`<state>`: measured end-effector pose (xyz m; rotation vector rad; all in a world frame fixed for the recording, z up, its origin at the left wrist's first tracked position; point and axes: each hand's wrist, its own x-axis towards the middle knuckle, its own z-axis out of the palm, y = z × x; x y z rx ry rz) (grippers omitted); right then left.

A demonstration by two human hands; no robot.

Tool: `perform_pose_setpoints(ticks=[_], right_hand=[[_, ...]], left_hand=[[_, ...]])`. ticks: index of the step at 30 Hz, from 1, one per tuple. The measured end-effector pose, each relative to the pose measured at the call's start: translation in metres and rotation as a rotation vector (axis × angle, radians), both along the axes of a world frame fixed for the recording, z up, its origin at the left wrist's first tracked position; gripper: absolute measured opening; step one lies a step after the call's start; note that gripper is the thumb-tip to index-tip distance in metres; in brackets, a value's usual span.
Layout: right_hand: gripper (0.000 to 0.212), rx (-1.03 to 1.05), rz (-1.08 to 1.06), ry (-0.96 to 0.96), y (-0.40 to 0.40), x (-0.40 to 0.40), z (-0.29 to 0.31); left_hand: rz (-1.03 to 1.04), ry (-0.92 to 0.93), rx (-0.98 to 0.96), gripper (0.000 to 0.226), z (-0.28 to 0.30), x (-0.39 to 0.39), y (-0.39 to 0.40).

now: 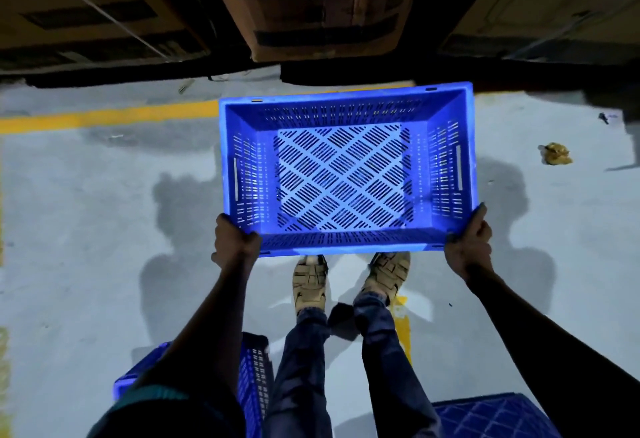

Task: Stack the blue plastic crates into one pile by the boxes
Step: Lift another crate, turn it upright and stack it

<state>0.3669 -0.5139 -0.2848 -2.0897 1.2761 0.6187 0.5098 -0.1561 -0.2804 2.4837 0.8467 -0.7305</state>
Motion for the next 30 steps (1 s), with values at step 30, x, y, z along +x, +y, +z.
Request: perform_pose_setpoints(ticks=[30], right_hand=[[0.043, 0.206, 0.609, -0.493, 0.163, -0.091, 0.347]], left_hand=[[-0.212, -0.327, -0.428, 0.05, 0.361, -0.247, 0.045]])
